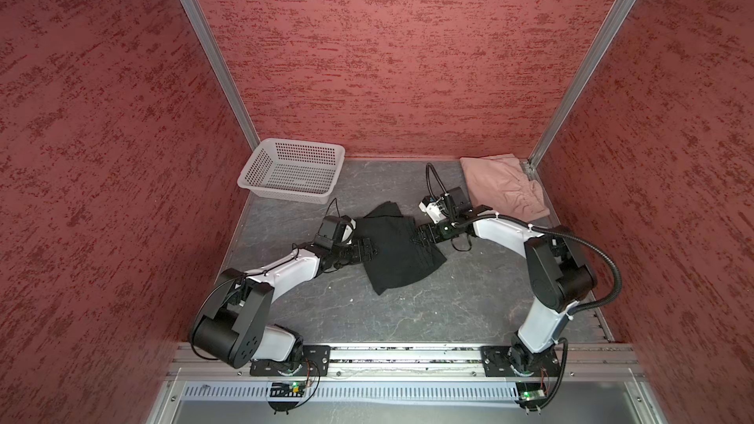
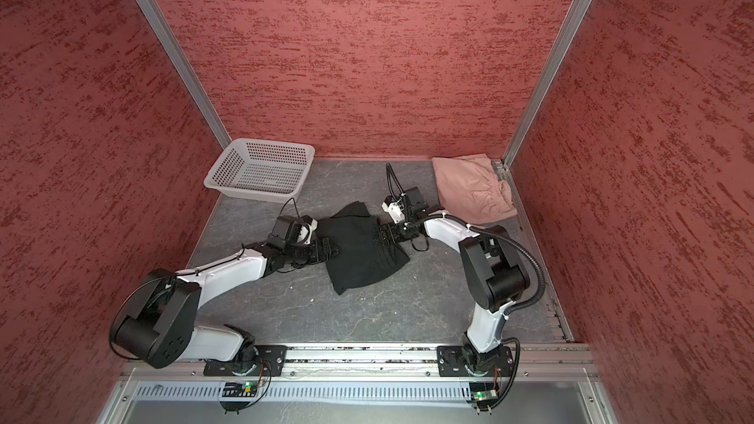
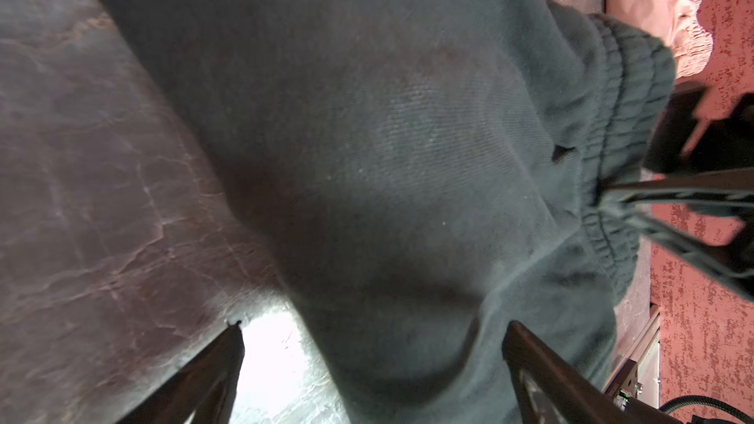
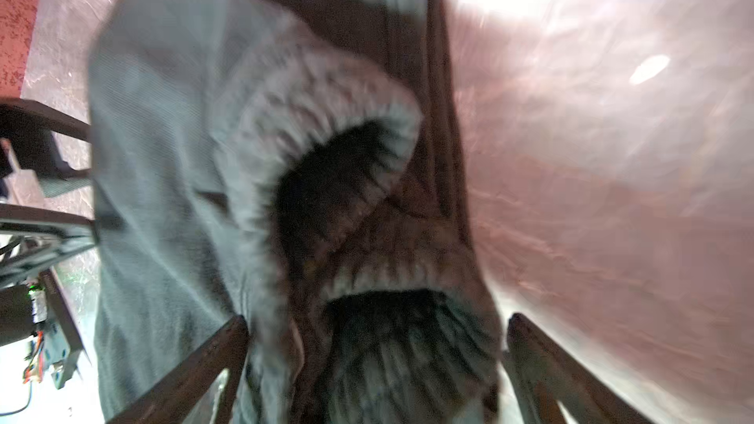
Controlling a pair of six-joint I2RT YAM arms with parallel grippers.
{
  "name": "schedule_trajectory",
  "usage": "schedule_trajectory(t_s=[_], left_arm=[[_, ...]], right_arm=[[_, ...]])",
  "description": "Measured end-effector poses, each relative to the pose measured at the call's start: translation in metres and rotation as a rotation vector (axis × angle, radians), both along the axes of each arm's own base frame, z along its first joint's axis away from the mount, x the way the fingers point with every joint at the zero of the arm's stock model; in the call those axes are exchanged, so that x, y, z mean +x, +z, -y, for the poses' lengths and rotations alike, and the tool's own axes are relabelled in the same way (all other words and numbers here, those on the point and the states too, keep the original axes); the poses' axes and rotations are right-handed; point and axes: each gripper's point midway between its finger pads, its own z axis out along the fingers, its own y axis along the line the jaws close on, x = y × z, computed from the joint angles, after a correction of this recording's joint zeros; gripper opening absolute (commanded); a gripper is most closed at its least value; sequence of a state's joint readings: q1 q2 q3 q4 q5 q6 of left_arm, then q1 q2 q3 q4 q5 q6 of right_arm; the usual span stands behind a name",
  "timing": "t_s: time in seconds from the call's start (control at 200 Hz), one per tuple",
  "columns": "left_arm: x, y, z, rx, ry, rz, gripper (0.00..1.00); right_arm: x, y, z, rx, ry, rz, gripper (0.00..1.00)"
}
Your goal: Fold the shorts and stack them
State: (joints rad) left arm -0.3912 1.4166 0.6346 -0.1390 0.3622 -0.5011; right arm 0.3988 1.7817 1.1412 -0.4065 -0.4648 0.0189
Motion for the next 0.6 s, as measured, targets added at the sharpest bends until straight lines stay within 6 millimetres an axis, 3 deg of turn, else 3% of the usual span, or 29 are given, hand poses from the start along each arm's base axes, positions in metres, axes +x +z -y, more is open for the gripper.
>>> schedule_trajectory(t_s=[0.12, 0.22, 0.446, 0.601], left_arm=[[-0.002, -0.004, 0.001, 0.005, -0.006, -0.013, 0.98], [-0.003, -0.005, 0.003, 0.007, -0.012, -0.016, 0.98], [-0.003, -0.004, 0.006, 0.006, -0.019, -0.013, 0.98], [-0.002, -0.001, 0.007, 0.004, -0.022, -0.005, 0.98]], right_arm=[[0.020, 0.013, -0.002, 0.008, 0.006, 0.054, 0.99], [0.032, 0.010, -0.005, 0.016, 0.019, 0.061, 0.99], [0.026, -0.019, -0.011, 0.054, 0.056, -0.034, 0.99], [0.022, -0.023, -0.013, 0.081, 0.066, -0.054, 0.99]])
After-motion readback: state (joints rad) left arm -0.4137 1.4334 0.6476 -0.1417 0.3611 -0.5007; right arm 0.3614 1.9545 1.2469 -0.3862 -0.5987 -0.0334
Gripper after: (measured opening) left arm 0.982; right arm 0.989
